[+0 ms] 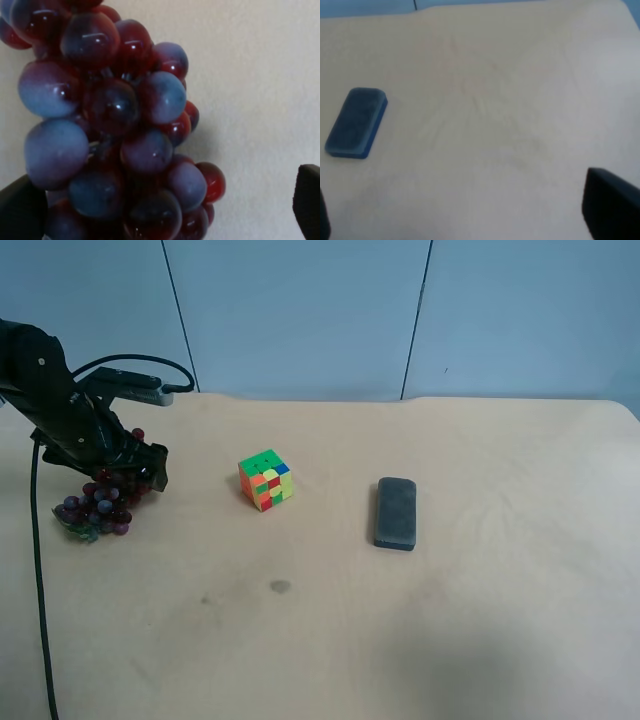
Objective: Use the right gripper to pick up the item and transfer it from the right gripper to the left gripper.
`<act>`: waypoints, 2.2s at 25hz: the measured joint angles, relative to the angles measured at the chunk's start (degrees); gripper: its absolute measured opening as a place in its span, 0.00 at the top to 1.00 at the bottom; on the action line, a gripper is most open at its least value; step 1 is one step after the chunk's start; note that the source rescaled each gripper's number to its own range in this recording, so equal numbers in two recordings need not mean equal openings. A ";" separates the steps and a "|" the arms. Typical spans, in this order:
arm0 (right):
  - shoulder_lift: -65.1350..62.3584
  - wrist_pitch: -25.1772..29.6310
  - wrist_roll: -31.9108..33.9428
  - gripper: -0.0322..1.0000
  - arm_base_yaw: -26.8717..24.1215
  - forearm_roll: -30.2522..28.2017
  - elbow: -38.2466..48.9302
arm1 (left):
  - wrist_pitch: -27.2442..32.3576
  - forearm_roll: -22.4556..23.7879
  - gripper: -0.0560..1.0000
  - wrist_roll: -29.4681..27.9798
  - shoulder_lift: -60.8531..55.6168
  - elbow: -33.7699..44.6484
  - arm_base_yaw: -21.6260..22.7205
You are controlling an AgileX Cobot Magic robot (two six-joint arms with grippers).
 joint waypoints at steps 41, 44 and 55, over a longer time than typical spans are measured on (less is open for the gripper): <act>0.00 0.00 0.22 0.01 0.00 0.00 0.00 | 45.94 2.17 0.01 -8.11 -101.08 21.49 10.17; 0.00 0.00 0.22 0.01 0.00 0.00 0.00 | 45.94 0.47 0.01 -6.71 -104.52 24.60 13.02; 0.00 0.00 0.22 0.01 0.00 0.00 0.00 | 37.76 -2.38 0.01 -6.25 -105.76 29.38 14.02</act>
